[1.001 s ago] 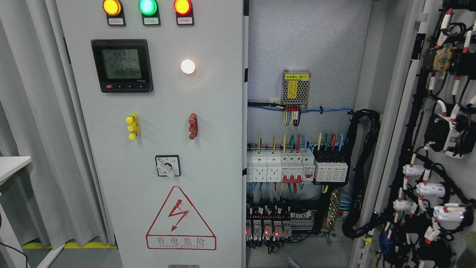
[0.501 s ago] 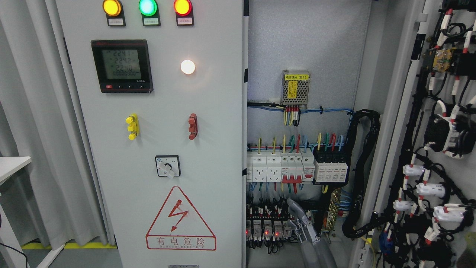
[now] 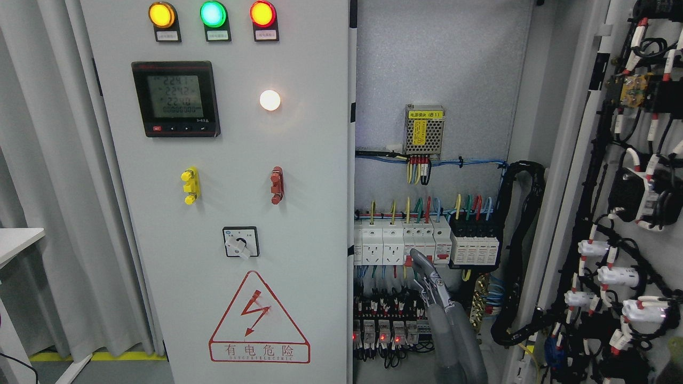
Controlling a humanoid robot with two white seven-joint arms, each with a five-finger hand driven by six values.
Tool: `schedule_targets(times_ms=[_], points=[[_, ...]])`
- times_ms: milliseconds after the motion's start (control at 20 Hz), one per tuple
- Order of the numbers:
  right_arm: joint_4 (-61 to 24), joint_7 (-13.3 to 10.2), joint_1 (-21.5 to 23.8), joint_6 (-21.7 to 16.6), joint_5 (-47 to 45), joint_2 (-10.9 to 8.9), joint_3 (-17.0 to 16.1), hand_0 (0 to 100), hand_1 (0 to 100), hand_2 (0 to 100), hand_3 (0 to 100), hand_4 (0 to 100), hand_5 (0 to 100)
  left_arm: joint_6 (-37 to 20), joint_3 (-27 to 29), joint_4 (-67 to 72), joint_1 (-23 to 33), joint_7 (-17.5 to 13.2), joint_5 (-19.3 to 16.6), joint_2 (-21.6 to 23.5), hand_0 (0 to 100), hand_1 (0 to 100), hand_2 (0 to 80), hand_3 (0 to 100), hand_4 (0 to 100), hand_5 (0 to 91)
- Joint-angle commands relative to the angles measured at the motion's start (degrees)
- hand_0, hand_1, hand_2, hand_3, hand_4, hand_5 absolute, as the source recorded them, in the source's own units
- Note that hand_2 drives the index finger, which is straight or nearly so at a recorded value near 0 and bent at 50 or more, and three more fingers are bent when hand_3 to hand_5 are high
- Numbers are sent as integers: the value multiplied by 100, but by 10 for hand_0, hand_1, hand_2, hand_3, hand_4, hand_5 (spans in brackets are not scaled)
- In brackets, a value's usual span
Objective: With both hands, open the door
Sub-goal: 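Raise the right hand toward the edge of the lamp door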
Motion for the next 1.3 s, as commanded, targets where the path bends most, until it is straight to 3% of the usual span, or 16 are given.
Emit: schedule_targets(times_ms=[0, 501, 701, 1051, 1251], points=[[568, -1, -465, 4, -265, 41, -40, 218, 0, 0, 0, 0, 0, -7, 2, 3, -4, -2, -1, -22, 296, 0, 28, 27, 37, 0], [1095, -1, -1037, 13, -537, 41, 4, 218, 0, 0, 0, 0, 0, -7, 10, 12, -4, -2, -1, -4, 296, 0, 28, 27, 37, 0], [1158, 34, -1169, 215, -721, 41, 21, 218, 0, 0, 0, 0, 0, -15, 10, 4, 22, -11, -1, 5, 296, 0, 28, 27, 37, 0], [1184, 52, -1318, 426, -1047, 41, 434, 218, 0, 0, 0, 0, 0, -15, 10, 3, 31, -11, -1, 5, 296, 0, 27, 27, 37, 0], [1359, 52, -1502, 435, -1065, 41, 443, 218, 0, 0, 0, 0, 0, -15, 10, 4, 31, -2, -1, 5, 296, 0, 27, 27, 36, 0]])
